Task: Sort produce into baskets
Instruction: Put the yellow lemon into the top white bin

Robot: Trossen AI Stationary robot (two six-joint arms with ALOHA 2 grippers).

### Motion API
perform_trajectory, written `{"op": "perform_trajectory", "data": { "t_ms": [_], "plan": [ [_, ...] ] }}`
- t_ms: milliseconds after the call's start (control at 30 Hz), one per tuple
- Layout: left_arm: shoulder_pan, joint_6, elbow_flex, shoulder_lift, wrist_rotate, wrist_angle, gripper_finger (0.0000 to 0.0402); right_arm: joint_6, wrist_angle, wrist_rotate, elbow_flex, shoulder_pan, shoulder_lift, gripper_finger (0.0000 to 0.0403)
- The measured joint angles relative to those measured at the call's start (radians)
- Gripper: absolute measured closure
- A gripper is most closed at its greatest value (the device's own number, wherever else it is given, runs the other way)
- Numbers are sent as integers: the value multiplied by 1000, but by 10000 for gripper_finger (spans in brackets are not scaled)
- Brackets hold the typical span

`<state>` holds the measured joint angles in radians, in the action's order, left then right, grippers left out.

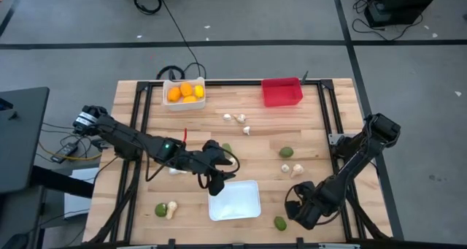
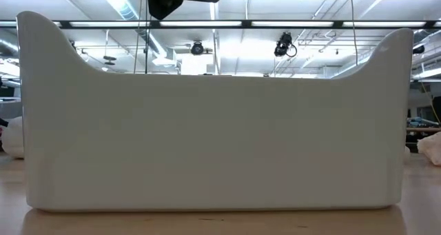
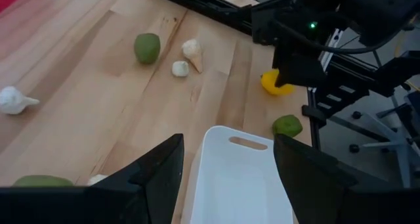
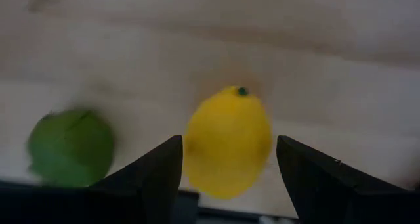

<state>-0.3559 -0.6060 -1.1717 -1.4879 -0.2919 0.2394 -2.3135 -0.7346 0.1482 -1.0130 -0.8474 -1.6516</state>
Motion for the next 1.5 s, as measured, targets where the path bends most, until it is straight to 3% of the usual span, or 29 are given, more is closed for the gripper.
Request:
{"op": "perform_trajectory", "data": {
  "t_ms": [100,367,733,967,1167,1500],
  "plan": [
    [3,1,0,0,6,2,161,3,68,-1,9,-1,0,147],
    [4,25,0,0,9,-1,161,3,47,-5,26,-10,0,150],
    [4,10,0,0,9,-4,161,12,167,-39,86,-1,3,196],
    [4,28,0,0,6,-4,161,50,210,-165,77,22,0,207],
    [5,1,0,0,-28,-4,161,178,200,-239,66,65,53,208],
    [67,-60,0,1,-33,-39,161,421,201,-583,65,183,277,209]
  ]
}}
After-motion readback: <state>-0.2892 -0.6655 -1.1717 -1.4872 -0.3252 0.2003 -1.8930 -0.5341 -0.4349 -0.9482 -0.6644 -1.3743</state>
